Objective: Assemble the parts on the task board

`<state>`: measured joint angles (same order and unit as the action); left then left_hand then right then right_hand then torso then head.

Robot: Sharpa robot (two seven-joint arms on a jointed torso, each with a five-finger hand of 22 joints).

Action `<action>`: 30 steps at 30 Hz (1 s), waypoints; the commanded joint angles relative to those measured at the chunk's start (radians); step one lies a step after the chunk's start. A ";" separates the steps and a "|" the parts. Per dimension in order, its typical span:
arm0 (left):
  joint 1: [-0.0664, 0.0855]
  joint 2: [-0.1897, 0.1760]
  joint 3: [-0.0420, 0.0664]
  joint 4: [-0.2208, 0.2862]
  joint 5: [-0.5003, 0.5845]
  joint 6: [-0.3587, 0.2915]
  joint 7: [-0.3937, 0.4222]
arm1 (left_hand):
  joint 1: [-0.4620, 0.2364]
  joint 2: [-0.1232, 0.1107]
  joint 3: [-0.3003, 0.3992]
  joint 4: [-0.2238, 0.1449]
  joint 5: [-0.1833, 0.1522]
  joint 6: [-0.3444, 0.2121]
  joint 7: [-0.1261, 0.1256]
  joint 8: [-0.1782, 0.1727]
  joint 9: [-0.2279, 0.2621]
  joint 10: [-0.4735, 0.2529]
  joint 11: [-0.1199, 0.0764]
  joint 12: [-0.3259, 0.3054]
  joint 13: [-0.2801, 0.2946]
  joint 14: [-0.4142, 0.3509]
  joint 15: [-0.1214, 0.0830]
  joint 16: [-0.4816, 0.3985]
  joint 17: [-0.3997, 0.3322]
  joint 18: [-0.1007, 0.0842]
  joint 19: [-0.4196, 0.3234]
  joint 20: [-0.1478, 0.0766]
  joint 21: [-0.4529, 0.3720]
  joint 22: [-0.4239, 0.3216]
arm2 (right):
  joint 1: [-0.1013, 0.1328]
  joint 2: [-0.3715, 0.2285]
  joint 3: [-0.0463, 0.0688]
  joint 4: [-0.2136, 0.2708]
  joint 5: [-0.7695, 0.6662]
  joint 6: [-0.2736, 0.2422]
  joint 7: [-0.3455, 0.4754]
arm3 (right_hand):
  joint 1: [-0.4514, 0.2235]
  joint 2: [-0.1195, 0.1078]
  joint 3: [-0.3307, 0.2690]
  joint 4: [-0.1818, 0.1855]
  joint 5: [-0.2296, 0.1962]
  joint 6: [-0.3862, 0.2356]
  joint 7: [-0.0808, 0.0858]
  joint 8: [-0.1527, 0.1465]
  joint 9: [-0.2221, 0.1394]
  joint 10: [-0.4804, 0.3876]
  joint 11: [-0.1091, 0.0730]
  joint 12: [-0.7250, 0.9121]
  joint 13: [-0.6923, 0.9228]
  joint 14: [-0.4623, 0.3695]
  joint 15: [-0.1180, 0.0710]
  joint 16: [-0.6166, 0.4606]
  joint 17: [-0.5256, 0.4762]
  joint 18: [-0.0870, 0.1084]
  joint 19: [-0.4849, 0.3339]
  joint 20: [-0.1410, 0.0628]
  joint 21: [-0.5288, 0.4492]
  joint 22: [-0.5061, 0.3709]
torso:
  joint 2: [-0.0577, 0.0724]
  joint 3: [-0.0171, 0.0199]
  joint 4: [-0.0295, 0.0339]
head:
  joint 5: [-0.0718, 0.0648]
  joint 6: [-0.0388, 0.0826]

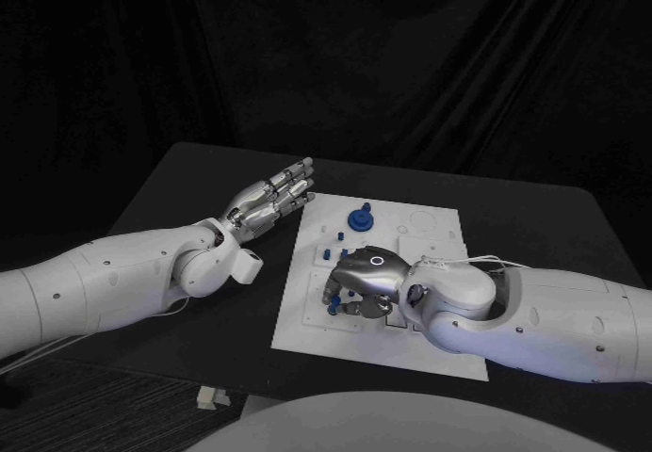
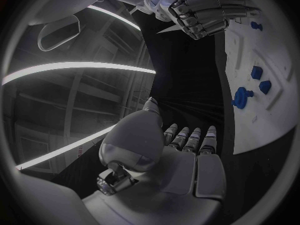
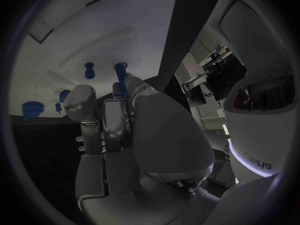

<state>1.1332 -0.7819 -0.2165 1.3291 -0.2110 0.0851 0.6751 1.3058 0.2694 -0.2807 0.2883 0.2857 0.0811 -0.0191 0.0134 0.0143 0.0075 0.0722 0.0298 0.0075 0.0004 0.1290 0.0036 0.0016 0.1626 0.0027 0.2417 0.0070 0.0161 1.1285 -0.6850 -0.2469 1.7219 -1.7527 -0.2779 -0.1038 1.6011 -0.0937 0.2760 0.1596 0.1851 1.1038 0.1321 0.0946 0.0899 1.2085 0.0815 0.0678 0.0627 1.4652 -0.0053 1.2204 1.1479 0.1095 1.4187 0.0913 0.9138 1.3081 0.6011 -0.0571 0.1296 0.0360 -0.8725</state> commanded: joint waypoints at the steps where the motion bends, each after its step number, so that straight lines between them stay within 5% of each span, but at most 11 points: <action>1: -0.002 0.001 0.001 0.002 0.006 0.024 0.012 | -0.005 0.007 0.001 0.002 -0.002 0.014 0.025 0.007 0.004 -0.002 0.006 0.002 0.001 0.000 0.011 -0.004 -0.002 0.015 0.000 0.009 -0.003 0.001 | -0.005 0.003 0.000 -0.005 -0.009 0.011 -0.019 | -0.002 -0.011 0.006 0.000 0.003 -0.007 -0.001 -0.007 -0.001 0.019 -0.014 0.003 0.002 0.013 -0.009 0.002 0.000 -0.003 -0.001 -0.005 -0.002 0.122 | 0.001 -0.0001 -0.0002 | 0.002 0.000; 7: -0.002 0.002 0.001 0.002 0.006 0.034 0.005 | -0.005 0.008 0.002 0.002 -0.001 0.039 0.051 0.015 0.008 -0.001 0.000 0.004 0.001 0.000 0.014 -0.004 -0.002 0.015 0.000 0.012 -0.003 0.001 | -0.010 0.011 0.000 -0.014 -0.009 0.002 -0.015 | -0.002 -0.012 0.007 0.000 0.003 -0.006 -0.001 -0.007 -0.001 0.020 -0.014 0.003 0.002 0.012 -0.010 0.001 -0.001 -0.002 -0.002 -0.005 -0.005 0.121 | 0.000 -0.0003 0.0014 | 0.002 0.000; 30: -0.003 0.002 0.001 0.002 0.006 0.053 -0.009 | 0.005 0.010 0.010 -0.001 0.010 0.064 0.078 0.026 0.011 0.000 0.003 0.008 0.002 0.000 0.028 -0.004 -0.002 0.015 0.001 0.022 -0.002 0.004 | -0.018 0.010 0.000 -0.006 -0.009 0.015 -0.017 | 0.002 -0.019 0.013 -0.006 0.003 -0.007 0.000 -0.011 -0.002 0.022 -0.013 0.002 0.002 0.008 -0.009 -0.005 -0.007 0.000 -0.007 -0.005 -0.016 0.119 | -0.001 0.0003 -0.0001 | 0.005 0.000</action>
<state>1.1315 -0.7822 -0.2165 1.3295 -0.2108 0.1207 0.6614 1.3086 0.2722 -0.2751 0.2883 0.2906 0.1445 0.0519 0.0350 0.0247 0.0078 0.0724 0.0337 0.0085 0.0004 0.1504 0.0036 0.0010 0.1623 0.0025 0.2560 0.0070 0.0192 1.1169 -0.6732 -0.2434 1.7139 -1.7548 -0.2832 -0.1038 1.6012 -0.1044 0.2828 0.1529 0.1850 1.1038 0.1320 0.0869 0.0888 1.2119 0.0780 0.0647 0.0633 1.4652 -0.0053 1.2204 1.1413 0.1094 1.4151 0.0877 0.9003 1.3081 0.6006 -0.0573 0.1293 0.0424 -0.8725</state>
